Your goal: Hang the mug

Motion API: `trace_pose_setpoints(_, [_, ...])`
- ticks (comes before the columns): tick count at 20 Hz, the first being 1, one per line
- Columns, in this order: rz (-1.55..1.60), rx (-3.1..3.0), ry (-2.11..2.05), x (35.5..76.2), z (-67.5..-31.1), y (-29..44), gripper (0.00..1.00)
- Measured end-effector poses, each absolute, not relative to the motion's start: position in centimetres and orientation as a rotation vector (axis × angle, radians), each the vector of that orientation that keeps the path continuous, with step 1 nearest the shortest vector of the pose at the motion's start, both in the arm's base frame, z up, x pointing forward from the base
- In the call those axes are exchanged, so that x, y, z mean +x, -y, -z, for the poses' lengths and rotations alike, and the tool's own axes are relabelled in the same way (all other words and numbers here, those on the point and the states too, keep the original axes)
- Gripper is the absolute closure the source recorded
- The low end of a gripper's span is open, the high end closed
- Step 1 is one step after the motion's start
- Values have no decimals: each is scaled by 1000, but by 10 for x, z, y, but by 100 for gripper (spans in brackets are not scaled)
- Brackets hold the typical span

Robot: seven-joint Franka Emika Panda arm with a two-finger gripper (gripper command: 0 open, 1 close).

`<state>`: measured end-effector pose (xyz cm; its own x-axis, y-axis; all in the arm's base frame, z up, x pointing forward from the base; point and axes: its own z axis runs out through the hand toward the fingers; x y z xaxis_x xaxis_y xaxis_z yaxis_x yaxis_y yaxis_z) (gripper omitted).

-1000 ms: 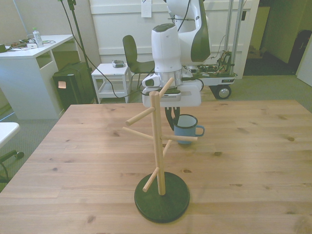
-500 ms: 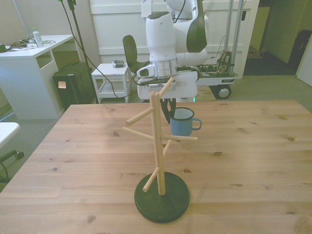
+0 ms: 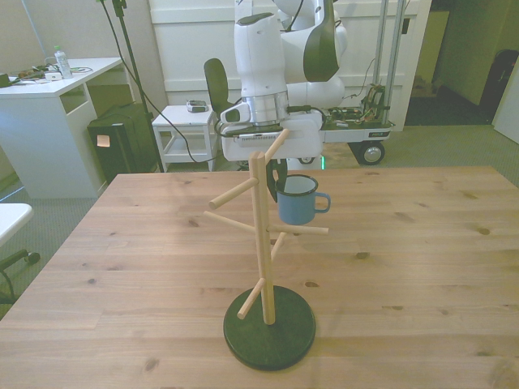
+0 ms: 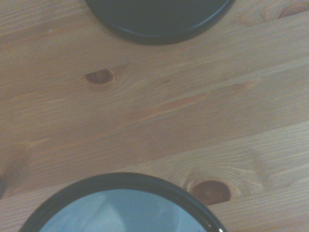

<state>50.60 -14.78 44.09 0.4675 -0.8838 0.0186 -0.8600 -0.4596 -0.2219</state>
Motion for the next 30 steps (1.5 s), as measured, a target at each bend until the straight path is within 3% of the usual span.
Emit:
trace_pose_setpoints(18, [205, -2426, -1590, 500, -474, 197, 100])
trace_pose_setpoints(30, [211, -2366, -1649, 525, -492, 248, 100])
